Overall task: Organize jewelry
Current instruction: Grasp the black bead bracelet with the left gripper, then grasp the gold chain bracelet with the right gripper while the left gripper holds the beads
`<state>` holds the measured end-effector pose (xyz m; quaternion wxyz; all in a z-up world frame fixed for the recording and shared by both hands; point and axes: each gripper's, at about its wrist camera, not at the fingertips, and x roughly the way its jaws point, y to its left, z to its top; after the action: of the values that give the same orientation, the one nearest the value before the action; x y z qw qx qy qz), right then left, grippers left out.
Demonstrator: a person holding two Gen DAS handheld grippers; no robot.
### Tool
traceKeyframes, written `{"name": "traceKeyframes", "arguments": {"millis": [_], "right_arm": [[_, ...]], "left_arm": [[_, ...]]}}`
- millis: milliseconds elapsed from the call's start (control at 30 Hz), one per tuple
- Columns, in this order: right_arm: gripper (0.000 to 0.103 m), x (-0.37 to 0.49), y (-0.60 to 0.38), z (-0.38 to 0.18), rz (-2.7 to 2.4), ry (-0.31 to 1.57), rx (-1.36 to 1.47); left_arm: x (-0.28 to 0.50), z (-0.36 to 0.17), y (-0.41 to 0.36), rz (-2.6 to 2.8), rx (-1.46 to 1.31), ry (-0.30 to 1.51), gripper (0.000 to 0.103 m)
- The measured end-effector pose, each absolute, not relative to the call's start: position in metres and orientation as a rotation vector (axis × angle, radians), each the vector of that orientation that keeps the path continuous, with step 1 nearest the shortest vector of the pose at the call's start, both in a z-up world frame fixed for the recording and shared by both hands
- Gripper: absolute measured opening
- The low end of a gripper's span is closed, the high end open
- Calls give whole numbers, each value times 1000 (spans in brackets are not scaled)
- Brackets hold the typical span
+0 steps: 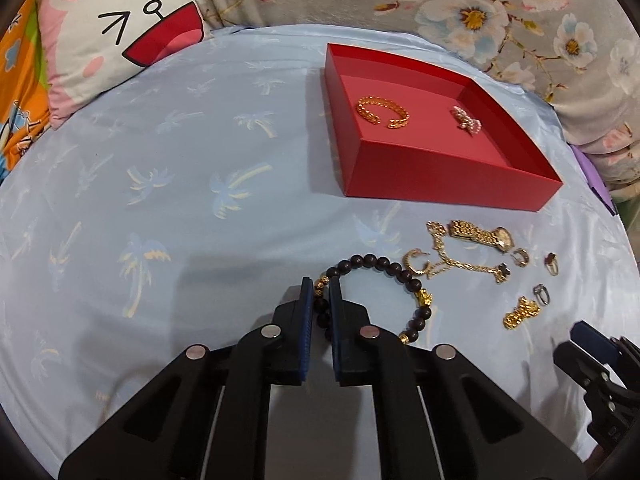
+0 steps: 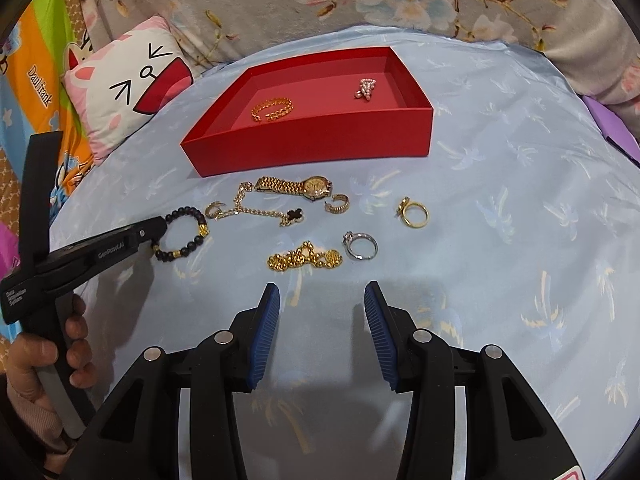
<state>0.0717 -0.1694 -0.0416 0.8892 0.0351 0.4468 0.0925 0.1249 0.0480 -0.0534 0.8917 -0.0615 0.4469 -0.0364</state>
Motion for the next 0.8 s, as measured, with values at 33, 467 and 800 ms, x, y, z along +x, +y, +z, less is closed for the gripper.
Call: {"name": "traceKeyframes", "arguments": {"millis": [33,467,800], "right_arm": [[44,74,-169,-42,196,928,67],[39,104,-149,-51,247,944,36],[19,110,-143,-58,234,951,-14]], "left_arm": [[123,-53,47,-84,-135,929,7],[99,-44,39,-143,-145,938,7],[96,-46,36,-161,-148,951,7]]}}
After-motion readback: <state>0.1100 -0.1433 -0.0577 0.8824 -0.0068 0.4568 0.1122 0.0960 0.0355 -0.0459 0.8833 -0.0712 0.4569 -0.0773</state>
